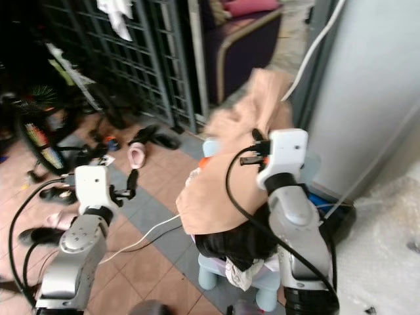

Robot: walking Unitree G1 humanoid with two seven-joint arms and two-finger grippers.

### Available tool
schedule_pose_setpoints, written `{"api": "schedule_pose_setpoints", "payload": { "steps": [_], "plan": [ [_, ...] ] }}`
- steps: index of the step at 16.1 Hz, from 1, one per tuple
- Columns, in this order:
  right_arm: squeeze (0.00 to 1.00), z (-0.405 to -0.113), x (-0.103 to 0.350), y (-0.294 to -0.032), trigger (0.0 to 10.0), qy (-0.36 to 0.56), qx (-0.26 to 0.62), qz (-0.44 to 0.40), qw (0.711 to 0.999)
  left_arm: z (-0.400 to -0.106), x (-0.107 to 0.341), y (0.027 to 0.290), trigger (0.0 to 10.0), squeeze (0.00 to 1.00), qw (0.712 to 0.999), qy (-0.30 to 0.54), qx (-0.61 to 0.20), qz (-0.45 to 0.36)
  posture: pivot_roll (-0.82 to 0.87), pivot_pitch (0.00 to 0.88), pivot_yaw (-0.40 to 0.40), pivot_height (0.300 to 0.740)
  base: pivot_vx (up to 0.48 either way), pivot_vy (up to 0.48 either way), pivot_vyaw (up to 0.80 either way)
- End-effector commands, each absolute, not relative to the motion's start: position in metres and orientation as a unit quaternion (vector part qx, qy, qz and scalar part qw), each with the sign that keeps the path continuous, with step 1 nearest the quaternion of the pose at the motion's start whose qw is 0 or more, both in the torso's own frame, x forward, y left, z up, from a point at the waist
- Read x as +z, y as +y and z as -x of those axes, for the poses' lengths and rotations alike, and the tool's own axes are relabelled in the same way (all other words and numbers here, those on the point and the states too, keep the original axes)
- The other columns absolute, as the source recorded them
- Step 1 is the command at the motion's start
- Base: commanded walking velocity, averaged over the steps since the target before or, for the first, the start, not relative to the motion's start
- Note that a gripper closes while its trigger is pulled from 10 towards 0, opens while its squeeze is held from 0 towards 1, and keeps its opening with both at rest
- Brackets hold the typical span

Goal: Clothes washing

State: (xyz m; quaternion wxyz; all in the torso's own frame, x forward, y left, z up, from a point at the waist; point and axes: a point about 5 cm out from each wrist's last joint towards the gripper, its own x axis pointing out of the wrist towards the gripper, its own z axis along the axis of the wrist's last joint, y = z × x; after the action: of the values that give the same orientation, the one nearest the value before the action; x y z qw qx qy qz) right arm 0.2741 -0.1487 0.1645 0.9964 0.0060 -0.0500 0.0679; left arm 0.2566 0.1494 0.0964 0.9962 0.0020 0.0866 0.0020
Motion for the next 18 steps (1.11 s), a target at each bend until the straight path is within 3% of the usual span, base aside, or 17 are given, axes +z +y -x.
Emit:
{"api": "schedule_pose_setpoints", "payload": {
  "steps": [1, 7, 18],
  "plan": [
    [0.00, -0.2759, 0.1711, -0.1423, 10.0, -0.065, 0.077, -0.009, 0.995, -0.2563, 0.0955, 0.1564, 10.0, 0.00, 0.996, 0.088, 0.010, -0.004, -0.05, 0.000, 0.080, 0.740, 0.000, 0.000, 0.00],
    [0.00, -0.2779, 0.1713, -0.1422, 10.0, -0.065, 0.077, -0.005, 0.995, -0.2583, 0.0951, 0.1545, 10.0, 0.00, 0.996, 0.090, 0.007, 0.004, -0.05, 0.000, 0.081, 0.740, -0.045, 0.000, -0.63],
    [0.00, -0.2790, 0.1709, -0.1406, 10.0, -0.063, 0.076, -0.002, 0.995, -0.2598, 0.0957, 0.1538, 10.0, 0.00, 0.996, 0.093, 0.009, 0.012, -0.06, 0.000, 0.081, 0.740, -0.248, 0.000, 0.00]
  ]
}}
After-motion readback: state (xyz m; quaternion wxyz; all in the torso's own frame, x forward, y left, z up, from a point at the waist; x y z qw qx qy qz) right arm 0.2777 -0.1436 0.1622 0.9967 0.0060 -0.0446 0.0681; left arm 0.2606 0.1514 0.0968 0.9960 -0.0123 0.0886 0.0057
